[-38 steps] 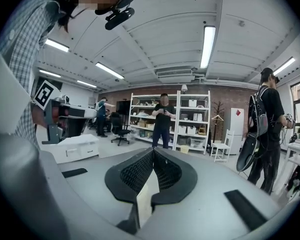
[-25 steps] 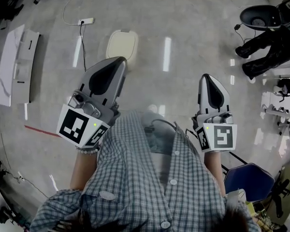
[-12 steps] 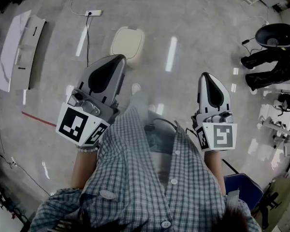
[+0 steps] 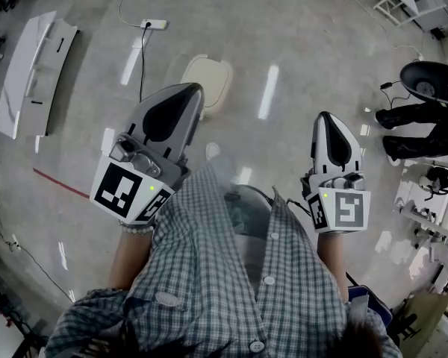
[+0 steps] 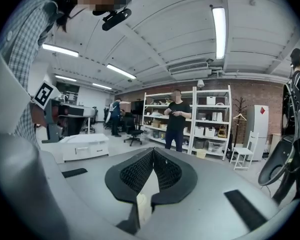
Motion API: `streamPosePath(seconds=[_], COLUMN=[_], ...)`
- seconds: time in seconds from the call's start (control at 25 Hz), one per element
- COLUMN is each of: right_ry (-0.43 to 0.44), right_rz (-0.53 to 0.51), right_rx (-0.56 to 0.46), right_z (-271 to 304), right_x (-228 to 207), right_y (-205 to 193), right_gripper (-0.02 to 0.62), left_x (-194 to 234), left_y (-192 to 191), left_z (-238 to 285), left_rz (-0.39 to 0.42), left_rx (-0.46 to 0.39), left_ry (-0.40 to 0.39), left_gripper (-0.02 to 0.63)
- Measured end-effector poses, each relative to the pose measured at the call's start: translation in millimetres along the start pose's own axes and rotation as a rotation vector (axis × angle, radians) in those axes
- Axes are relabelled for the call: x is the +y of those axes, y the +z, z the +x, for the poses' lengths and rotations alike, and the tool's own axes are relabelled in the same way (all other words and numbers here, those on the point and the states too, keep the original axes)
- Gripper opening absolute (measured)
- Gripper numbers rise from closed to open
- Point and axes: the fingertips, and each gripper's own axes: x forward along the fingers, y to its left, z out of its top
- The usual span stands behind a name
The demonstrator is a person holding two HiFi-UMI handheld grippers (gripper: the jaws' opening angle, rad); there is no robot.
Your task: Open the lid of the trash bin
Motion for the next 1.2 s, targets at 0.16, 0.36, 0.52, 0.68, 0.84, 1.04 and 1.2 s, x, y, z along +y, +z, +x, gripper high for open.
streamPosePath(seconds=[0.16,0.36,0.52,0.68,0.84,1.04,1.2], right_ry=[0.029,0.042,0.063,0.086,0.128,0.180,0.217], right_rz=[-0.004,-0.026,-0.039,-0.058,-0.069,-0.083,-0.096], right_rx=[-0.004,-0.001,-0.002,-0.002,-0.002,0.011,0.024], right_z=[34.1,67.5,95.1,124.2,146.5,164.5,176.4], right_x=[2.8,6.1,7.5,18.4,38.1,57.0,64.6], right_y=[10.0,16.9,23.0,29.1,34.0,36.4,35.6], right_gripper=[0.017,0.017,0.017,0.017,0.017,0.017,0.017], left_x=[25.3,59.8,82.5,107.1,131.6,149.5,158.7], left_y=[8.0,13.5,17.1,17.4,17.5,13.1,6.7], left_z=[8.1,12.4,16.1,11.4,2.9,-7.8,-15.4], left_rz=[0.007,0.005,0.006,-0.001,-0.009,-0.032,-0.055], left_rx=[0.001,-0.011,-0.023,-0.026,-0.028,-0.035,-0.039], left_ry=[0.025,0.058,0.083,0.116,0.148,0.187,0.229], left_gripper=[-0.003,-0.003,-0.003,-0.003,-0.003,-0.003,-0.003])
